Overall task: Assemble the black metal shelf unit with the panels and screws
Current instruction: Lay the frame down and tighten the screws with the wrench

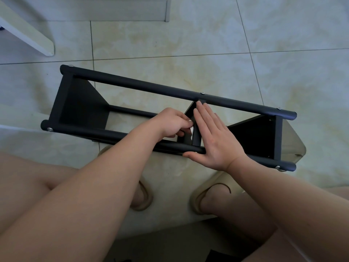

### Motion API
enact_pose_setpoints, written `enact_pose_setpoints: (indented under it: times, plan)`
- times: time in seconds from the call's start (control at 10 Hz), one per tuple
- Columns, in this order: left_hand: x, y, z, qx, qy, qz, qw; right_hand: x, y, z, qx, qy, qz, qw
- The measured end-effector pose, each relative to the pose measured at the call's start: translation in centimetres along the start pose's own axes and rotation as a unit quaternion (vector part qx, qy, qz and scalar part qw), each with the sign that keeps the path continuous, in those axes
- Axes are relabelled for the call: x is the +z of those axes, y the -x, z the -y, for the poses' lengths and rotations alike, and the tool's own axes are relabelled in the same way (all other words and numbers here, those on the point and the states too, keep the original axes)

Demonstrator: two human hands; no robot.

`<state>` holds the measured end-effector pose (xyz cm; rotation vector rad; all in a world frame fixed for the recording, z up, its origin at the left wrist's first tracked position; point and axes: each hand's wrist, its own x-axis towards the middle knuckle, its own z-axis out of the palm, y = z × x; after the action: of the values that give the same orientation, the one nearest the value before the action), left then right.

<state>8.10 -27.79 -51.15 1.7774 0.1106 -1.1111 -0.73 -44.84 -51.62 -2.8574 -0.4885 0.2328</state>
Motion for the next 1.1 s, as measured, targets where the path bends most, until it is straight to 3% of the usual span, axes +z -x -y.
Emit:
enact_pose_setpoints:
  times: [0.5,0.9,1.1]
  plan:
    - [-0.54,-0.02,0.09,-0.013,0.052,0.004,0.999,0.07,0.01,-0.05,-0.002,-0.004,-0.002,1.000]
    - [-0.03,-0.22,0.23,-0.006,-0.024,0.017,1.000,0.09,-0.03,-0.01,-0.003,0.001,-0.005,1.000]
    - [-0.31,-0.19,0.18,-0.004,0.006,0.013,1.000,0.12,-0.03,-0.05,-0.003,0.005,-0.009,1.000]
